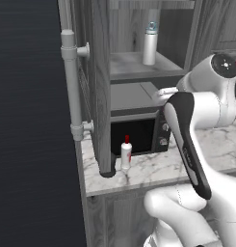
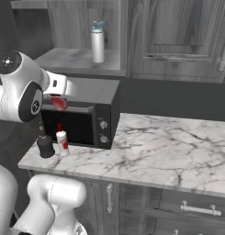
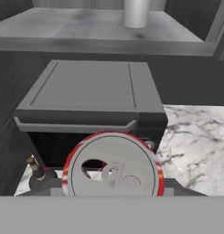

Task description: Sort all alcoholic drinks to one cabinet, and non-alcoholic drinks to the other.

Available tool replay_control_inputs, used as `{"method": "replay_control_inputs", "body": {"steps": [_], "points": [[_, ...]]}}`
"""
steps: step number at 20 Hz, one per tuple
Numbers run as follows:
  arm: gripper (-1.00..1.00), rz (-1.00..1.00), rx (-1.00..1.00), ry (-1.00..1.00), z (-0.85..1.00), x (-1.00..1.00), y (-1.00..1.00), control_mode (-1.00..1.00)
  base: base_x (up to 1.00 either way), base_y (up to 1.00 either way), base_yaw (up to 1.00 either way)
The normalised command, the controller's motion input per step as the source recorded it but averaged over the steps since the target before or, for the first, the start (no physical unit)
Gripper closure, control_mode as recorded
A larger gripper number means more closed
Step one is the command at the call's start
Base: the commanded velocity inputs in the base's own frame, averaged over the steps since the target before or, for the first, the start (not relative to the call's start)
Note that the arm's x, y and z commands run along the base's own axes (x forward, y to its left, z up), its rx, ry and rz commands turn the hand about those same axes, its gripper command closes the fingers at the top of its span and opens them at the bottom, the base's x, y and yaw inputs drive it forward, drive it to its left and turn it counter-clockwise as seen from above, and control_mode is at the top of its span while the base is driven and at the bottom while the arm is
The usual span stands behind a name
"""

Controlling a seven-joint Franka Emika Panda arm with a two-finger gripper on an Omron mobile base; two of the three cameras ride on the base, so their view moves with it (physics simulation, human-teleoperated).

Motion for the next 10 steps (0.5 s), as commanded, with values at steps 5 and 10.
{"method": "replay_control_inputs", "body": {"steps": [5, 10], "points": [[1.0, 0.0, 0.0, -0.01, 0.2, 0.09, 0.03, -1.0, 0.0, 0.0, 0.0], [1.0, 0.0, 0.0, 0.0, 0.16, 0.12, 0.03, -1.0, 0.0, 0.0, 0.0]]}}
